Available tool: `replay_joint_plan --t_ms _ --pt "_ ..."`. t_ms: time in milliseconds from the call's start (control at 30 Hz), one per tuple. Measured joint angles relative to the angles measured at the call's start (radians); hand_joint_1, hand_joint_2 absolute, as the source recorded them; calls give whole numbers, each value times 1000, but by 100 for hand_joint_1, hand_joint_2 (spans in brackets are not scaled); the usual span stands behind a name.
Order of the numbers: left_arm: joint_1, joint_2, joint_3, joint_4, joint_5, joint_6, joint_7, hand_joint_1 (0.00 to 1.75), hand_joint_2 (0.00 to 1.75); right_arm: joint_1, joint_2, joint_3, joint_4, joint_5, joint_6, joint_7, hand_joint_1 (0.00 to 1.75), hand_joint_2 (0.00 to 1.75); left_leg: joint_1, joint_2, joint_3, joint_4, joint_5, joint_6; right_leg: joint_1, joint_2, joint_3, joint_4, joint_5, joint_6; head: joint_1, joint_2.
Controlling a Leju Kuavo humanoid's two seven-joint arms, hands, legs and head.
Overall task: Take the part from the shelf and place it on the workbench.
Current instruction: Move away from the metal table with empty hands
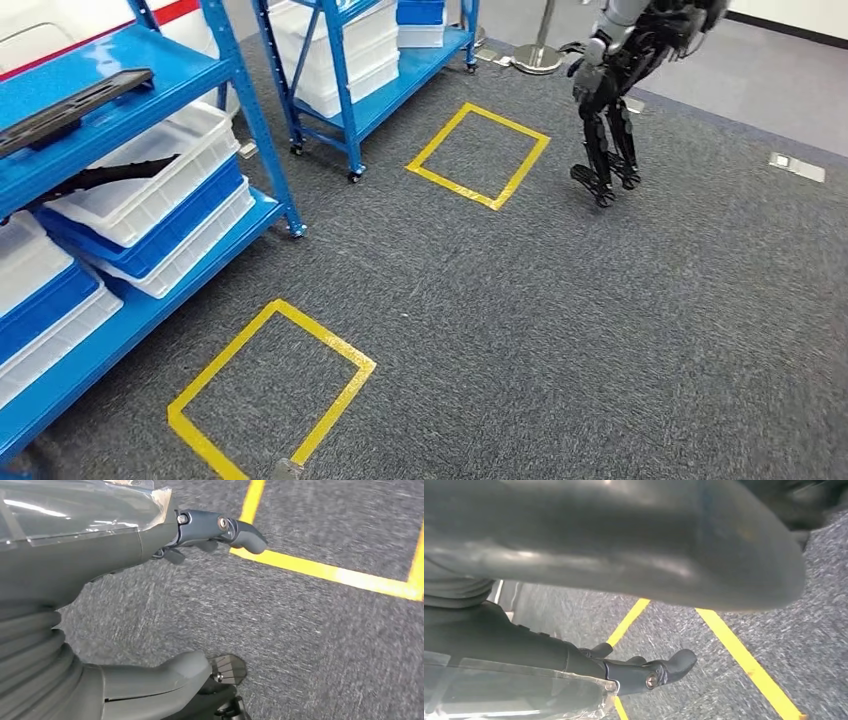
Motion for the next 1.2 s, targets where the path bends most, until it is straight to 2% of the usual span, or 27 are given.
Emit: replay_joint_plan --t_ms 33,67,133,167,200,233,300,333,400,467,500,533,567,600,667,733,767,833,867,900,967,1000,1033,1067,1100,1167,1200 --pt "1 0 0 0 0 0 0 0 175 2 -2 0 0 0 0 0 0 0 0 -14 0 1 0 0 -2 3 -19 29 -4 5 3 0" --pt "2 0 0 0 0 -1 1 0 175 3 -4 0 0 0 0 -1 0 0 1 -29 0 2 0 -1 -5 5 -19 17 11 15 4 0" --pt "3 -1 0 0 1 -2 1 0 175 1 -7 0 0 1 1 -3 0 0 3 -55 1 6 -3 -7 -14 21 33 -110 77 38 7 0" --pt "3 -1 0 0 1 -3 1 0 175 0 -8 0 0 2 1 -4 0 0 2 -66 0 12 -6 -12 -18 35 60 -176 105 43 9 0" --pt "3 -1 0 0 2 -3 1 0 175 -1 -8 1 0 2 3 -4 0 0 1 -75 -3 17 -9 -19 -20 46 79 -221 123 42 12 0" --pt "3 -1 0 0 3 -3 1 0 175 -3 -8 1 1 3 6 -5 0 0 1 -81 -7 21 -11 -25 -20 54 87 -242 130 37 12 0" --pt "4 -1 0 0 4 -3 1 0 175 -6 -8 3 1 3 15 -3 0 0 4 -91 -13 22 -10 -35 -18 45 87 -243 134 18 8 0" --pt "5 0 0 0 4 -2 1 0 175 -9 -8 5 1 3 19 -2 0 0 5 -85 -16 26 -12 -40 -18 37 89 -244 136 11 5 0" --pt "4 1 0 0 5 -2 0 0 175 -13 -8 8 1 4 24 -1 0 0 7 -44 -40 76 -44 -49 -19 21 90 -247 138 -3 -5 0" --pt "2 0 0 0 6 -2 0 0 175 -13 -8 10 1 4 26 -1 0 0 8 3 -103 203 -108 -56 -14 0 91 -247 134 -14 -15 0" --pt "2 1 0 0 6 -2 0 0 175 -13 -9 10 1 4 27 -1 0 0 9 13 -136 266 -132 -59 -11 -13 91 -247 133 -18 -17 0" --pt "3 1 0 0 6 -3 -1 0 175 -12 -10 10 1 3 27 0 0 0 10 17 -157 304 -140 -60 -9 -25 91 -247 131 -20 -17 0" --pt "3 1 0 0 6 -3 -1 0 175 -13 -11 10 1 3 28 0 0 0 10 21 -157 300 -126 -58 -7 -37 92 -247 130 -21 -18 0" --pt "4 1 1 0 6 -3 -1 0 175 -14 -11 11 1 3 28 0 0 0 9 26 -136 258 -98 -54 -5 -47 94 -247 128 -22 -19 0" --pt "2 2 1 0 6 -4 -1 0 175 -16 -9 12 1 3 29 0 0 0 2 62 -61 120 -37 -38 0 -65 101 -247 124 -22 -20 0" --pt "-1 2 0 0 6 -4 -1 0 175 -17 -8 13 1 3 30 0 0 0 -9 93 -19 40 -18 -23 4 -80 105 -248 120 -17 -18 0" --pt "-2 2 0 0 6 -4 -1 0 175 -18 -7 13 1 3 30 0 0 0 -13 95 -18 33 -22 -19 5 -88 106 -249 118 -13 -17 0" --pt "-2 3 1 0 8 -4 -1 0 175 -20 -5 15 1 3 31 0 0 0 -11 73 -13 20 -14 -13 6 -100 110 -252 116 -4 -19 0" --pt "-2 3 1 0 9 -4 -2 0 175 -20 -4 15 1 3 32 0 0 0 -7 62 -7 8 -7 -9 6 -88 108 -242 109 -1 -18 0" --pt "-3 2 1 0 11 -5 -2 0 175 -21 -5 16 1 3 32 -1 0 0 -3 50 -1 -3 0 -5 6 -67 97 -214 94 0 -17 0" --pt "-7 1 1 0 14 -8 -2 0 175 -20 -7 16 1 2 33 -3 0 0 1 25 5 -13 9 0 0 -16 44 -102 44 -2 -8 0" --pt "-8 0 1 0 15 -10 -3 0 175 -19 -8 16 1 2 33 -4 0 0 2 11 3 -12 10 0 -3 -3 10 -37 22 -1 -4 0" --pt "-9 -1 1 0 15 -12 -3 0 175 -17 -10 16 1 1 33 -6 0 0 2 -3 3 -11 9 0 -6 1 -16 7 11 3 1 0" --pt "-8 -1 1 0 16 -13 -3 0 175 -16 -13 16 1 0 33 -7 0 0 3 -17 3 -10 9 -1 -9 3 -26 17 17 12 3 0" --pt "-8 -1 1 0 16 -14 -2 0 175 -16 -15 16 1 0 33 -8 0 0 5 -30 3 -8 8 -4 -13 5 -17 -13 38 23 4 0" --pt "-9 -1 1 0 16 -16 -2 0 175 -18 -17 16 1 0 33 -9 0 0 8 -55 2 2 3 -15 -23 27 38 -144 100 45 9 0" --pt "-10 -1 1 0 16 -17 -2 0 175 -18 -17 16 1 0 33 -9 0 0 8 -65 0 9 -2 -23 -26 41 63 -199 122 47 13 0"
